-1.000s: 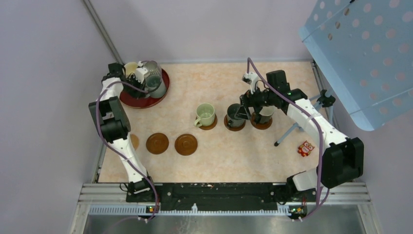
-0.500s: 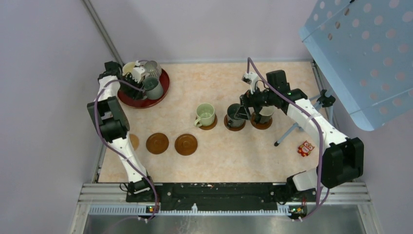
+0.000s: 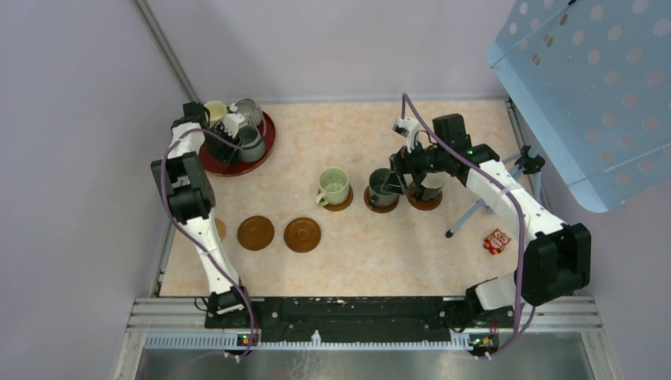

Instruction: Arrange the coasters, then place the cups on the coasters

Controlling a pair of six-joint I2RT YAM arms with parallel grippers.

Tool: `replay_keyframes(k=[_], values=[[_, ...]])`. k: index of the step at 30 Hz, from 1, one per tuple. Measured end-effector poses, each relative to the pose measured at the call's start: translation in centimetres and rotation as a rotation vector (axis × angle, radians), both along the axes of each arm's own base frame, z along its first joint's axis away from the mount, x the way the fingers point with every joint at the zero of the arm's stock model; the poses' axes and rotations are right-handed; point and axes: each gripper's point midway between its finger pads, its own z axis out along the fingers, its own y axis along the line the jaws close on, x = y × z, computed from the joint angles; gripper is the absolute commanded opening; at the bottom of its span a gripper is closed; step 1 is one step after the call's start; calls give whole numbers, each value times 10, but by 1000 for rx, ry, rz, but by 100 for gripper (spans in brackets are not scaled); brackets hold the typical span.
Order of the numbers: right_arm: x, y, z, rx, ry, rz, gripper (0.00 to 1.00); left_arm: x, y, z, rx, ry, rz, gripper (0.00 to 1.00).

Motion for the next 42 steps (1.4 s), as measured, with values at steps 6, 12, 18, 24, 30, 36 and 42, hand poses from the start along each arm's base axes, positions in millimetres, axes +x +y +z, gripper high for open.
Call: replay_keyframes(k=[6,12,18,24,30,36,42], values=[[0,0,0,0,0,0,87,5,0,0,5,3,18,37],[0,0,0,-1,1,-1,87,6,-3,0,-12,-1,37,10],[-1,0,-1,-3,5,-1,87,2,-6,6,-49,-27,84,0],[-3,-2,-2,-9,16,-3,87,-1,-13,32,-121,-58,143,0],[-3,-3,-1,-11,11,-7,87,-21,-32,72,-207,-104,159,0],[-2,-3,-1,-16,8,-12,87,-64,-61,109,-293,-160,139,0],[0,-4,4,-15,-7,-17,87,-125,-95,121,-372,-181,80,0]])
